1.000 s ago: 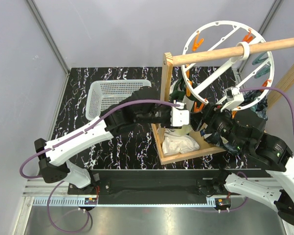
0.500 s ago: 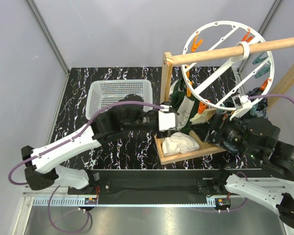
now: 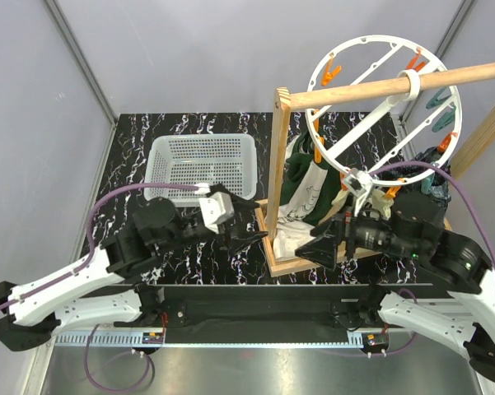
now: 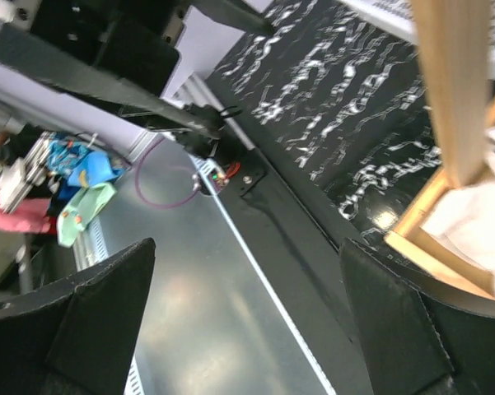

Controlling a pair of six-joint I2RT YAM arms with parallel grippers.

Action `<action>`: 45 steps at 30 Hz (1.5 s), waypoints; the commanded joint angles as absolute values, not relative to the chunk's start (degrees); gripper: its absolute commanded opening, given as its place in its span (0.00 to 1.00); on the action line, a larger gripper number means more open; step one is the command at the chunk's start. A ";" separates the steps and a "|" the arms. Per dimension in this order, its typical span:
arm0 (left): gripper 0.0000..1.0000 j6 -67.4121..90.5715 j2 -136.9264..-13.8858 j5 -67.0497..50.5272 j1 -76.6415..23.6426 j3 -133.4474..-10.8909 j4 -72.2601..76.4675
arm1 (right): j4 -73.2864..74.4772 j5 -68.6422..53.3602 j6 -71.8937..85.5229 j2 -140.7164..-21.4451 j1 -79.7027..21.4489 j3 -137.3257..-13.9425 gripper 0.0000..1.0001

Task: Clip the socks to the hanger
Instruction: Reset both arms

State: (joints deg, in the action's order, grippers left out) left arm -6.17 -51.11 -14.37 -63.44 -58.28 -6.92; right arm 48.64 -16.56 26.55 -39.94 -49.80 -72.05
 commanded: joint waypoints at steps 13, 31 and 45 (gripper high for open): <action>0.84 26.77 -20.22 38.75 -62.84 -38.85 -22.83 | 32.52 17.34 19.87 -65.55 -87.85 -76.54 1.00; 0.89 39.73 -0.28 37.35 -62.67 -25.06 -25.23 | -28.46 32.96 15.64 -47.84 -89.03 -22.00 1.00; 0.90 40.43 8.79 31.73 -62.75 -14.42 -17.75 | 3.51 65.82 38.83 -18.19 -89.12 -11.25 1.00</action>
